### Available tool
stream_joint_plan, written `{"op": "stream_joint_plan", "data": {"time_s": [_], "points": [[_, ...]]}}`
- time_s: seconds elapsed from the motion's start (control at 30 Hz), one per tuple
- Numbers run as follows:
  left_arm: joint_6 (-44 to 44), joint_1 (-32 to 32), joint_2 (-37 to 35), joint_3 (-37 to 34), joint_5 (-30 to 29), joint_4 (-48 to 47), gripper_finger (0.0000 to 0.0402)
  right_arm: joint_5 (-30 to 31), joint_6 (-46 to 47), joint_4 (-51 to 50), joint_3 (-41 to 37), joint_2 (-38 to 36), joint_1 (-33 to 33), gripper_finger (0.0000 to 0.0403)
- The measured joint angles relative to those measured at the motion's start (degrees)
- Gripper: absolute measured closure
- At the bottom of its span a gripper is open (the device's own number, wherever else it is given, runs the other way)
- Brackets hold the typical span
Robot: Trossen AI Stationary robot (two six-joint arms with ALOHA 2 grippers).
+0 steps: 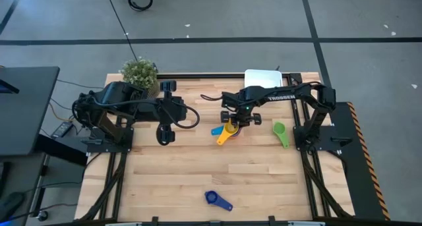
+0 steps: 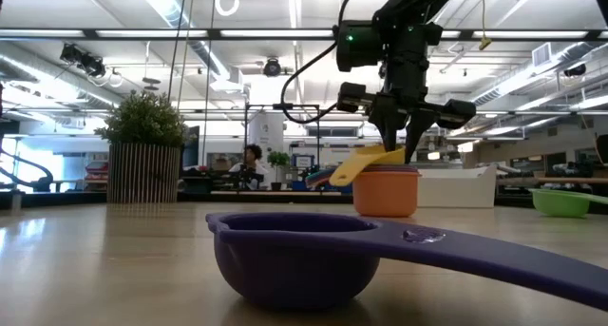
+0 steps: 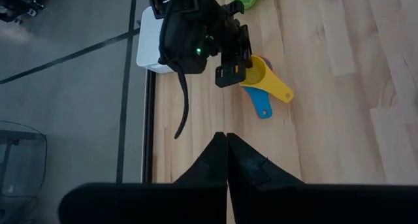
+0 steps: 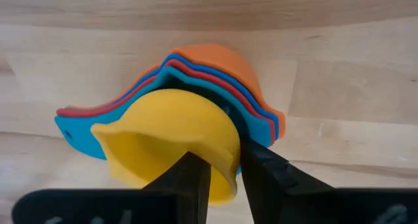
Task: Nest measuring cups in basket
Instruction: Stack the yellow measuring cup on top of the light blue measuring cup
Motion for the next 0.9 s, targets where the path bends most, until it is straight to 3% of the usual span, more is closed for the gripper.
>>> {"op": "stream_joint_plan", "data": {"time_s": [0.4,0.73,0.9], "points": [[2.1,0.0,0.0,0.0,0.0,0.0,0.0399,5.5,0.4,-1.2,3.4,-2.6,0.2,0.0316],[2.5,0.0,0.0,0.0,0.0,0.0,0.0399,3.2,1.5,-5.5,3.4,-2.6,1.3,0.0316],[2.5,0.0,0.0,0.0,0.0,0.0,0.0399,5.4,1.0,-5.6,3.4,-2.6,1.3,0.0316]]}}
